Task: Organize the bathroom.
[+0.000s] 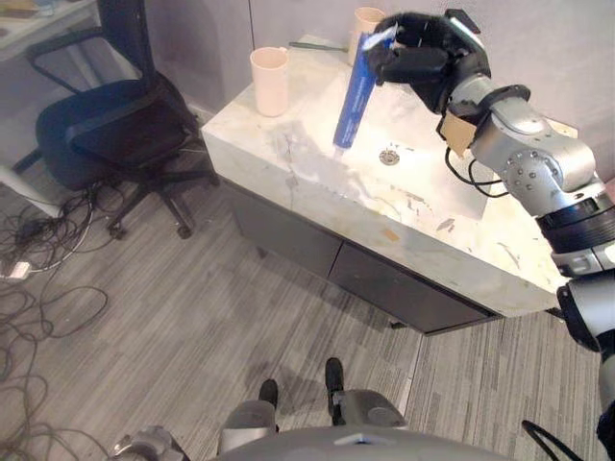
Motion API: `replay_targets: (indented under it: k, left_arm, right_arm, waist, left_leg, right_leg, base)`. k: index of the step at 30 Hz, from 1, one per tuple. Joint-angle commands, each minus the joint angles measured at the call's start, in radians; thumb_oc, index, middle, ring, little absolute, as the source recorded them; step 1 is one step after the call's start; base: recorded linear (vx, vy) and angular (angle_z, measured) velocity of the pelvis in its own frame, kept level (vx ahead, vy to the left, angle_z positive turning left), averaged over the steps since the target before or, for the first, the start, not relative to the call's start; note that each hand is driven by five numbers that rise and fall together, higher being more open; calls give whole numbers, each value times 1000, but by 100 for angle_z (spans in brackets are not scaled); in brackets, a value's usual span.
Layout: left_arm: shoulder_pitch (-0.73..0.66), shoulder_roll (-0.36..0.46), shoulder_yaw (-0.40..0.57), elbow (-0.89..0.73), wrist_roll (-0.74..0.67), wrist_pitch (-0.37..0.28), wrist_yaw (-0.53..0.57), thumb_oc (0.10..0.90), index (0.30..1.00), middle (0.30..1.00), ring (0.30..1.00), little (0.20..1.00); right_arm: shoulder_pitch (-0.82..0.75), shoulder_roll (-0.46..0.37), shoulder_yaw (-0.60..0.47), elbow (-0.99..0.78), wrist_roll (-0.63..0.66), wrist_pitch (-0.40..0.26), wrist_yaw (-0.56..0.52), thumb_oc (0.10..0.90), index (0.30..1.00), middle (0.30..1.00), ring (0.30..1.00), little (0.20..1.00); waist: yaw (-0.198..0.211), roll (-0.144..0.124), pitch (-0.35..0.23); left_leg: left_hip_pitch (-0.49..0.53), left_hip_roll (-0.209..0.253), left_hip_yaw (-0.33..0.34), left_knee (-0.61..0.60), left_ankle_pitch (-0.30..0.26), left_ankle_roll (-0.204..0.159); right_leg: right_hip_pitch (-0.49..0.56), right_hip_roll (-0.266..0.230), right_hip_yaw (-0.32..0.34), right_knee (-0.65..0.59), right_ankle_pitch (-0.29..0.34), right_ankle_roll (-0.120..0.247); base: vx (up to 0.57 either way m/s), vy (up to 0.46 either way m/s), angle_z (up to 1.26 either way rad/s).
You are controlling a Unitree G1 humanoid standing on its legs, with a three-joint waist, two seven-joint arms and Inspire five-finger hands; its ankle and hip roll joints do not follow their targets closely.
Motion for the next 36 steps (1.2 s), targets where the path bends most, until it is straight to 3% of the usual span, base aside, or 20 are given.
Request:
replay_targets:
  k: [1,5,7,13,15,17,18,19,20,21,23,26,28,36]
  left_arm:
    - [59,79,-39,65,-2,22,26,800,900,900,900,900]
    - [75,62,-42,61,-27,39,35,800,900,900,900,900]
    - [82,54,-41,58,-37,46,42,800,900,900,900,900]
    - [96,28,-47,48,-56,58,67,800,900,900,900,900]
    - [94,26,-47,39,-24,57,63,800,900,900,900,900]
    - [94,22,-53,26,4,53,56,800,900,900,900,900]
    - [91,17,-68,7,20,47,51,800,900,900,900,900]
    - [91,17,-68,7,20,47,51,800,900,900,900,900]
    - [90,13,-75,-6,28,48,46,800,900,900,900,900]
    - [85,5,-78,-21,110,49,2,800,900,900,900,900]
    - [85,3,-101,-26,109,55,-5,800,900,900,900,900]
    - [79,-7,-137,-56,72,93,11,800,900,900,900,900]
    - [83,-12,-151,-36,93,70,14,800,900,900,900,900]
    - [90,2,-116,-40,57,68,42,800,900,900,900,900]
  right_arm:
    - [-226,23,-102,-22,-73,-241,-27,400,300,300,300,300]
    - [-208,44,-122,-61,-208,-261,-77,400,300,300,300,300]
    - [-194,48,-130,-74,-203,-268,-74,400,300,300,300,300]
    - [-93,92,-180,-166,-246,-234,-104,400,300,300,300,300]
    - [-52,112,-197,-203,-288,-215,-125,400,300,300,300,300]
    - [-39,115,-199,-219,-327,-196,-144,400,300,300,300,300]
    - [-22,108,-208,-229,-347,-202,-157,400,300,300,300,300]
    - [-22,108,-208,-229,-347,-202,-157,400,300,300,300,300]
    - [-9,98,-219,-233,-360,-209,-154,400,300,300,300,300]
    - [20,102,-235,-239,-421,-214,-155,400,300,300,300,300]
    - [18,117,-232,-222,-442,-236,-148,400,300,300,300,300]
    - [-3,126,-232,-183,-454,-270,-134,400,300,300,300,300]
    - [0,121,-240,-180,-451,-276,-121,400,300,300,300,300]
    - [62,158,-266,-244,-463,-263,-125,400,300,300,300,300]
  waist:
    - [33,-19,-122]
    - [32,-10,-140]
    - [32,-3,-148]
    - [30,13,-147]
    - [22,19,-149]
    - [18,16,-151]
    - [23,5,-140]
    - [23,5,-140]
    - [26,6,-130]
    - [18,21,-119]
    - [22,29,-113]
    - [36,52,-121]
    - [34,63,-121]
    - [28,68,-123]
  left_leg:
    - [1,-25,2,40,-89,47]
    - [10,-18,15,38,-96,43]
    - [20,-13,17,32,-103,45]
    - [35,2,25,48,-109,36]
    - [36,22,60,65,-109,23]
    - [24,32,86,118,-116,10]
    - [-51,32,81,276,-97,-16]
    - [-51,32,81,276,-97,-16]
    - [-95,55,86,320,-61,-32]
    - [-110,133,110,243,-14,-52]
    - [-105,160,81,161,11,-57]
    - [-81,158,81,63,25,-56]
    - [-70,142,97,35,27,-53]
    - [-37,112,127,10,-6,-25]
  right_leg:
    - [-113,-37,81,86,-12,105]
    - [-108,-31,84,87,-19,106]
    - [-99,-27,83,89,-31,105]
    - [-85,-25,72,129,-64,100]
    - [-70,-23,52,142,-89,89]
    - [-58,-24,45,143,-99,76]
    - [-39,-28,41,142,-99,56]
    - [-39,-28,41,142,-99,56]
    - [-32,-30,31,143,-99,48]
    - [-10,-33,14,124,-102,49]
    - [-2,-39,27,111,-104,56]
    - [-4,-75,-16,103,-112,74]
    - [-27,-108,-36,125,-106,99]
    - [-32,-139,-24,110,-93,129]
  base:
    - [40,12,3]
    - [54,10,3]
    - [84,4,3]
    - [52,-2,7]
    - [32,19,28]
    - [-9,27,39]
    - [-26,9,36]
    - [-44,29,54]
    - [-33,182,81]
    - [-2,244,116]
    - [61,240,143]
    - [13,180,41]
    - [74,173,8]
    - [47,80,-3]
